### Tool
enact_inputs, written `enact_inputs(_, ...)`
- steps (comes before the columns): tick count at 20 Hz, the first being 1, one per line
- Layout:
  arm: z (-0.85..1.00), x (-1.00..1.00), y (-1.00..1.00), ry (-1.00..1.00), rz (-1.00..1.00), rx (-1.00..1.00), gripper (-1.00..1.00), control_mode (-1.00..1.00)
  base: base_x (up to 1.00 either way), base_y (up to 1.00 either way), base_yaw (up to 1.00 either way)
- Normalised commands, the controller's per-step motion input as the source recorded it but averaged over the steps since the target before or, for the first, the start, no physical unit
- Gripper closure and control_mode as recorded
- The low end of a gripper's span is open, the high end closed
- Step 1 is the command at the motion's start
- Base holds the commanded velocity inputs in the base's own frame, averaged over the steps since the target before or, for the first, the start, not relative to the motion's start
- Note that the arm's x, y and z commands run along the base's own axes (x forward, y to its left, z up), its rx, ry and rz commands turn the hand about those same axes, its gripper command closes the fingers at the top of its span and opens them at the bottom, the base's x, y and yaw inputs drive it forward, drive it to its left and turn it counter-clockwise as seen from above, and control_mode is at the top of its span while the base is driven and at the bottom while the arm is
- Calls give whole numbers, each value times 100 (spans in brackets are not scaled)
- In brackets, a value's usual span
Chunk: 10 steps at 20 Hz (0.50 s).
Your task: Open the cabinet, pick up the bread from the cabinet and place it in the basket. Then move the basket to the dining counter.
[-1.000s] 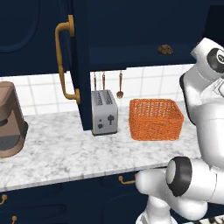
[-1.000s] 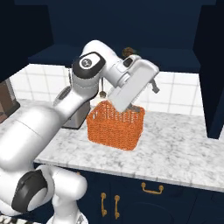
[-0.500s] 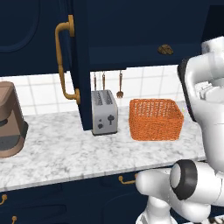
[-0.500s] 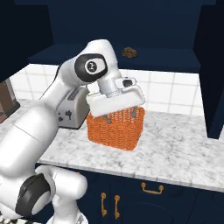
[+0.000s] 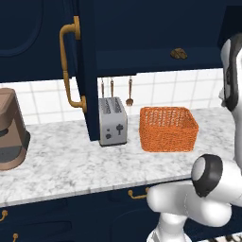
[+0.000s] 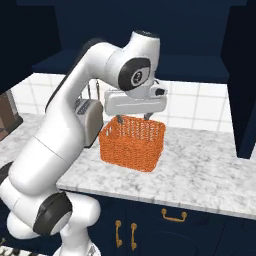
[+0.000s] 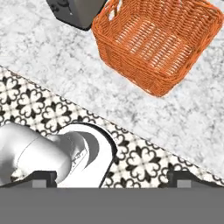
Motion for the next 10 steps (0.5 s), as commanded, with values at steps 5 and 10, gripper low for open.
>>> enact_inputs(5, 20, 9, 4, -85, 15, 31, -100, -100, 0, 0, 0)
enact_inputs(10, 48, 42, 21, -37, -14, 18, -100, -100, 0, 0, 0)
